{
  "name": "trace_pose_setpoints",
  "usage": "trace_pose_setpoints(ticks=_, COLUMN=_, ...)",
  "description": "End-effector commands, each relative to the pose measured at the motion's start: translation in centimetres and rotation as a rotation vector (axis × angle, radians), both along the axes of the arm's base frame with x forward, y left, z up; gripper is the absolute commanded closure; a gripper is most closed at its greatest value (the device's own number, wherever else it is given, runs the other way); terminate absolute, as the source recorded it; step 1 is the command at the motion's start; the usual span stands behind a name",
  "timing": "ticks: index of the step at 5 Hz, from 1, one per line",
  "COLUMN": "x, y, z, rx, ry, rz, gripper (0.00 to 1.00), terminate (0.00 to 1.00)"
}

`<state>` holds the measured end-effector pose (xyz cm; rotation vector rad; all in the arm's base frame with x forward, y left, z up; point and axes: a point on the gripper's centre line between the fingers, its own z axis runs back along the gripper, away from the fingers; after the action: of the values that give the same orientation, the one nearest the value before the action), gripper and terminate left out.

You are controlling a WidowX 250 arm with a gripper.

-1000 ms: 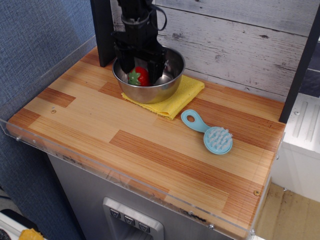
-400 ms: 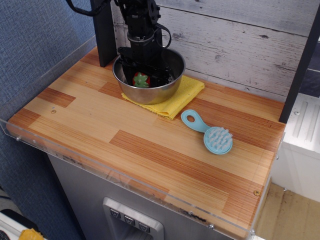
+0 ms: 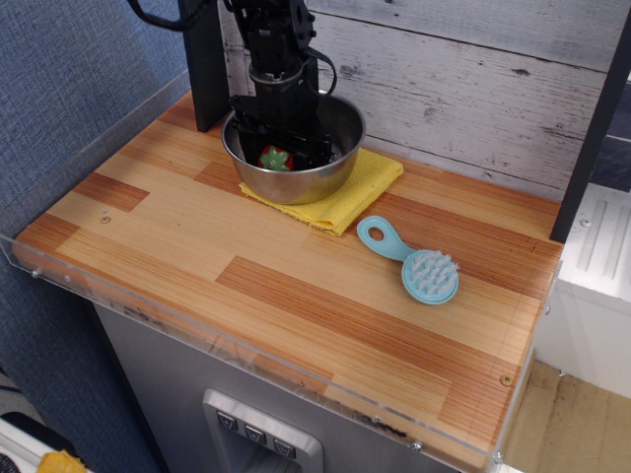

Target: Move the strawberry to bottom left of table

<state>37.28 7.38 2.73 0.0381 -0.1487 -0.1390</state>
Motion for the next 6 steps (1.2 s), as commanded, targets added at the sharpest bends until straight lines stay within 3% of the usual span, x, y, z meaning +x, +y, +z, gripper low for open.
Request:
trace_pose_setpoints(ticks=1, x=-2.4, y=0.0, z=12.6, rx=-0.027, ry=-0.213, rz=0.036, gripper=1.0, terminate=0.0)
trace_pose_setpoints(ticks=2, x=-6.5, y=1.4, z=17.6, rx=-0.027, ry=-0.237, rz=0.066, gripper=1.0, terminate=0.0)
trace_pose_setpoints(ticks=3, x=-11.0, y=4.0, z=19.3, rx=0.012, ry=-0.243, rz=0.1, gripper=1.0, terminate=0.0)
trace_pose_setpoints(ticks=4, x=-13.6, y=6.9, z=17.5, rx=0.072, ry=-0.183, rz=0.104, gripper=1.0, terminate=0.0)
trace_pose_setpoints(ticks=5, x=-14.6, y=9.8, z=15.3, rx=0.087, ry=-0.159, rz=0.138, gripper=1.0, terminate=0.0)
trace_pose_setpoints(ticks=6, x=-13.7, y=10.9, z=12.8, rx=0.09, ry=-0.137, rz=0.143, gripper=1.0, terminate=0.0)
